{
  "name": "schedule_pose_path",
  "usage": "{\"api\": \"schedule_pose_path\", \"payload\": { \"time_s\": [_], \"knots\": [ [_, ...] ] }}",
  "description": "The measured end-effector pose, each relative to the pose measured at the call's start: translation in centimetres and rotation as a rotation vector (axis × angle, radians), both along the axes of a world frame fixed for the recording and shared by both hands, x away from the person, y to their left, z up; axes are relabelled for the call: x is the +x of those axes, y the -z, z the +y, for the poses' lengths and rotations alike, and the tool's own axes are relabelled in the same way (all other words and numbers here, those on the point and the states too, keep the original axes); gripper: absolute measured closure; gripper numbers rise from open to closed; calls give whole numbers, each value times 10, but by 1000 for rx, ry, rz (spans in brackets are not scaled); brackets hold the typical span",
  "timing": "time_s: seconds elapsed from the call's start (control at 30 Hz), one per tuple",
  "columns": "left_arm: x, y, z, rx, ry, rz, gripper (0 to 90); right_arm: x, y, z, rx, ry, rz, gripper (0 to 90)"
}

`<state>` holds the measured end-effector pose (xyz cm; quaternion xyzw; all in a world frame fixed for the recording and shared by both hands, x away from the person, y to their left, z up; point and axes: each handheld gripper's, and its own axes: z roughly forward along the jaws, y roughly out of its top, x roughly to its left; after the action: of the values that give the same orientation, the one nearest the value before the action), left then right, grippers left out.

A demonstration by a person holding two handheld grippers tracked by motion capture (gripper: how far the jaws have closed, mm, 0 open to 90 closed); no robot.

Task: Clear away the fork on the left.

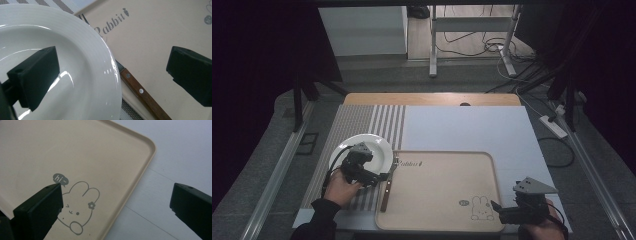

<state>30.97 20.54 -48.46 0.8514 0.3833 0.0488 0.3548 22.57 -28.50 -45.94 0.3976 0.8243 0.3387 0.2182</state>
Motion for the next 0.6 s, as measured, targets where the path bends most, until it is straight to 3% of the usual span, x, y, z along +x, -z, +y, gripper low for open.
{"api": "schedule_pose_path", "payload": {
  "time_s": [0.23, 0.6],
  "knots": [
    [-4, 2, 11, -32, -17, 4, 0, 0, 0, 0, -1, 1, -1, 0],
    [-21, 3, 21, -33, -38, -4, 0, 0, 0, 0, -4, 4, -3, 0]
  ]
}}
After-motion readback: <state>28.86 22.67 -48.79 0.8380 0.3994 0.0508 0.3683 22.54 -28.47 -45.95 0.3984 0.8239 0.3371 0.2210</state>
